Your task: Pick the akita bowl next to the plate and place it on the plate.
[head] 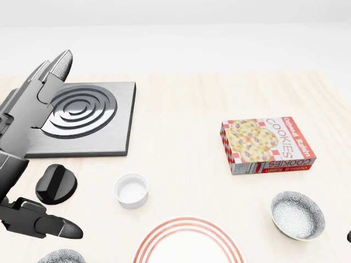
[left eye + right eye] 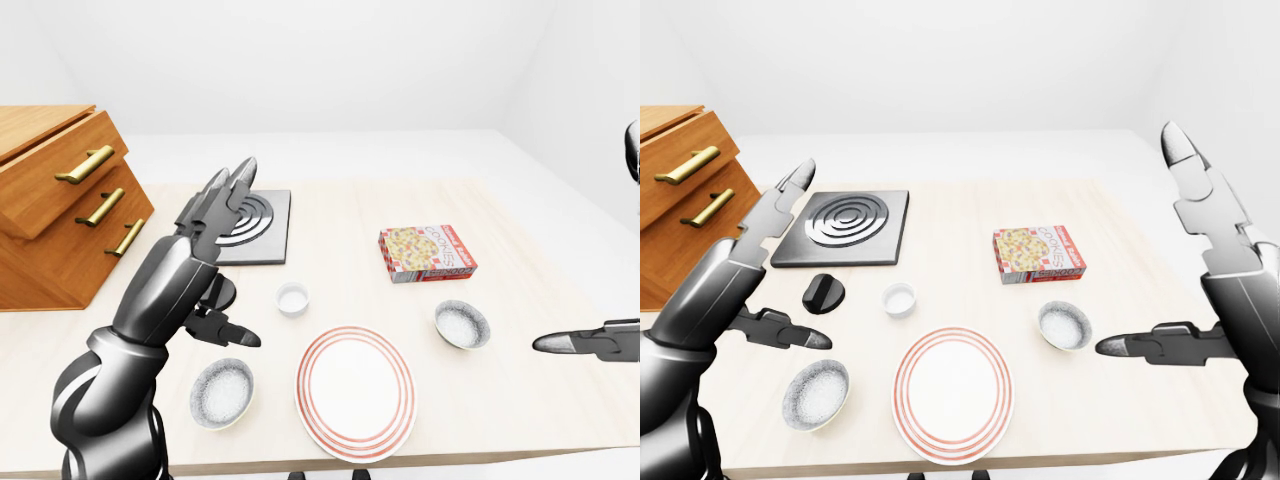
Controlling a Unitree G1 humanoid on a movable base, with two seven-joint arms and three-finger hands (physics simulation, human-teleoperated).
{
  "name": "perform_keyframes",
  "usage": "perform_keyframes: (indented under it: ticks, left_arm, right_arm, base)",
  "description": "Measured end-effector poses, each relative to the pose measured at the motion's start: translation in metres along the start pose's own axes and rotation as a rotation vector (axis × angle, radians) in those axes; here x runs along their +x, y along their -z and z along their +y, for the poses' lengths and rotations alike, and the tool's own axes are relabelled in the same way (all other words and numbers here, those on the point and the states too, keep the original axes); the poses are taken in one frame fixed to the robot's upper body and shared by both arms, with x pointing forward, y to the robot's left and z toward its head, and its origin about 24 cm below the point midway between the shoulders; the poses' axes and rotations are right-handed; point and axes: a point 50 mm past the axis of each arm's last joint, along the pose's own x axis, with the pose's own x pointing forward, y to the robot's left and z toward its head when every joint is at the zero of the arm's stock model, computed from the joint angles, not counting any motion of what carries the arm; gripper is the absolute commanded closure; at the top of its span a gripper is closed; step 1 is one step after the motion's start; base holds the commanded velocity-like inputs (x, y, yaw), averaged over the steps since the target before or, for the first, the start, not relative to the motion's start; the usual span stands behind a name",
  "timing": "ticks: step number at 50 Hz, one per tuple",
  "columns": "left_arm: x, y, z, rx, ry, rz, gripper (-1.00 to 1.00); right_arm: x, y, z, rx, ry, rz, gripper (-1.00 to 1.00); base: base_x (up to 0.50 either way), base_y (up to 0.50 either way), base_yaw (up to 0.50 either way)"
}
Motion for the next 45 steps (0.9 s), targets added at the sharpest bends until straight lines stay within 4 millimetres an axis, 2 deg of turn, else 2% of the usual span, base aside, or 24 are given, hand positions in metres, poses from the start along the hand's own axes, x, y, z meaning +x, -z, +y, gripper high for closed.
perform_keyframes:
  ticks: [9, 26, 45]
  left_arm:
    - [0.0, 0.001, -0.001, -0.002, 0.001, 0.005, -1.0]
    - [0.0, 0.001, -0.001, 0.002, 0.005, 0.007, -1.0]
    - [0.0, 0.001, -0.001, 0.001, 0.006, 0.009, -1.0]
  right_arm:
    - [-0.004, -0.001, -0.006, -0.04, 0.021, 0.018, -1.0]
    - [-0.015, 0.01, -0.003, -0.022, 0.028, 0.111, -1.0]
    - [-0.008, 0.026, 0.02, 0.025, -0.05, 0.188, -1.0]
  base:
    - [0.0, 0.0, 0.0]
    - [0.0, 0.0, 0.0]
    - [0.0, 0.0, 0.0]
